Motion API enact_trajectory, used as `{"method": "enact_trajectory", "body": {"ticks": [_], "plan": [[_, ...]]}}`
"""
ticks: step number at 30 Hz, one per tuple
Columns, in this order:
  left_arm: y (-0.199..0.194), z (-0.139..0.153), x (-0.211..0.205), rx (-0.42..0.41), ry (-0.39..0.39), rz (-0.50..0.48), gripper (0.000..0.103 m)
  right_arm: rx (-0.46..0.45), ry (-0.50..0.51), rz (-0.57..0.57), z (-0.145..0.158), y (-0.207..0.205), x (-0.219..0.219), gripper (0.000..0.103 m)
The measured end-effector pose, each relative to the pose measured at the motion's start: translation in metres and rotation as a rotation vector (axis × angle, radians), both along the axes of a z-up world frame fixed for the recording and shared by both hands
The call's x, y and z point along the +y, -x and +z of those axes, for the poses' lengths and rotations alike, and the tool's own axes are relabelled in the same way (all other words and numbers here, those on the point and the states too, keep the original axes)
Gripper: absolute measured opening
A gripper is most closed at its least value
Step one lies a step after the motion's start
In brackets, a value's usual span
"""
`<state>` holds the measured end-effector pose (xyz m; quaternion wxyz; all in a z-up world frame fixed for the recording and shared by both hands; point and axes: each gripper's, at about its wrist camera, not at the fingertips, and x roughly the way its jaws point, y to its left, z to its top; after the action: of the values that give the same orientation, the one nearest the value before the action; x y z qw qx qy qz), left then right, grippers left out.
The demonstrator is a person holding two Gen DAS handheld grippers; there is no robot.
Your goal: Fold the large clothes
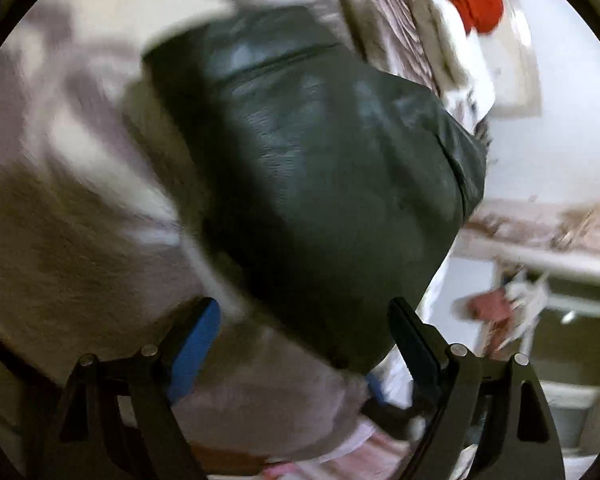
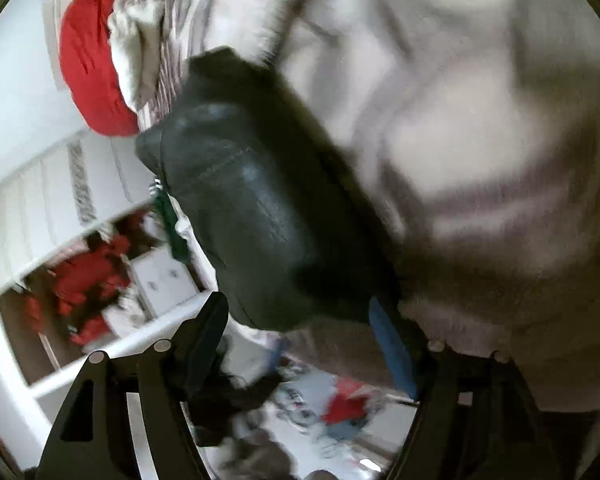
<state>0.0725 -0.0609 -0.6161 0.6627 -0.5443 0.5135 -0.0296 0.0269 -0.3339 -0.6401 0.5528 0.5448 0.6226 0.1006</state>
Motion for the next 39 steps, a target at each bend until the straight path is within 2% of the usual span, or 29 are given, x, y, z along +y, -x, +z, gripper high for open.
{"method": "enact_trajectory", "body": {"ticks": [2, 6, 9, 11, 15, 18, 19, 20, 21, 25, 27, 30, 33, 35, 39], "plan": [[-0.006, -0.009, -0.001, -0.009, 0.01, 0.028, 0.085, -0.044, -0.053, -0.074, -0.011, 0.007, -0.004, 0.092], [-0.01, -0.005, 0.0, -0.02, 0.004, 0.039, 0.085, -0.042, -0.086, -0.137, -0.021, 0.014, -0.009, 0.092], [-0.013, -0.004, -0.001, -0.019, 0.004, 0.032, 0.085, -0.036, 0.0, -0.066, -0.016, 0.026, -0.013, 0.092], [-0.013, -0.004, 0.001, -0.017, 0.009, 0.026, 0.085, -0.021, -0.086, -0.105, -0.033, 0.029, -0.011, 0.092], [-0.004, -0.001, 0.003, -0.014, 0.007, -0.002, 0.085, -0.085, -0.094, -0.076, -0.057, 0.003, 0.014, 0.093], [0.0, 0.003, 0.004, -0.021, 0.013, -0.018, 0.085, -0.124, -0.061, -0.021, -0.057, -0.022, 0.043, 0.093], [0.002, 0.003, 0.004, -0.027, 0.022, -0.014, 0.085, -0.133, -0.065, -0.015, -0.054, -0.025, 0.047, 0.083], [0.004, 0.004, 0.004, -0.034, 0.039, -0.003, 0.085, -0.131, -0.083, -0.02, -0.051, -0.028, 0.051, 0.065], [0.006, 0.004, 0.005, -0.04, 0.072, 0.023, 0.085, -0.123, -0.135, -0.045, -0.048, -0.029, 0.053, 0.062], [0.003, -0.002, 0.002, -0.072, 0.197, 0.114, 0.085, -0.023, -0.188, -0.112, -0.037, -0.033, 0.059, 0.057], [-0.006, -0.007, -0.001, -0.084, 0.227, 0.139, 0.087, 0.023, -0.228, -0.138, -0.039, -0.033, 0.06, 0.056], [-0.02, -0.021, -0.006, -0.086, 0.226, 0.198, 0.091, 0.038, -0.224, -0.118, -0.04, -0.037, 0.064, 0.056], [-0.022, -0.011, -0.011, -0.098, 0.175, 0.25, 0.091, 0.049, -0.222, -0.082, -0.047, -0.045, 0.056, 0.058], [-0.02, 0.002, -0.016, -0.115, 0.124, 0.255, 0.087, 0.042, -0.19, -0.031, -0.052, -0.049, 0.052, 0.066], [-0.023, 0.011, -0.014, -0.125, 0.064, 0.252, 0.063, -0.016, -0.139, 0.022, -0.053, -0.062, 0.039, 0.075]]}}
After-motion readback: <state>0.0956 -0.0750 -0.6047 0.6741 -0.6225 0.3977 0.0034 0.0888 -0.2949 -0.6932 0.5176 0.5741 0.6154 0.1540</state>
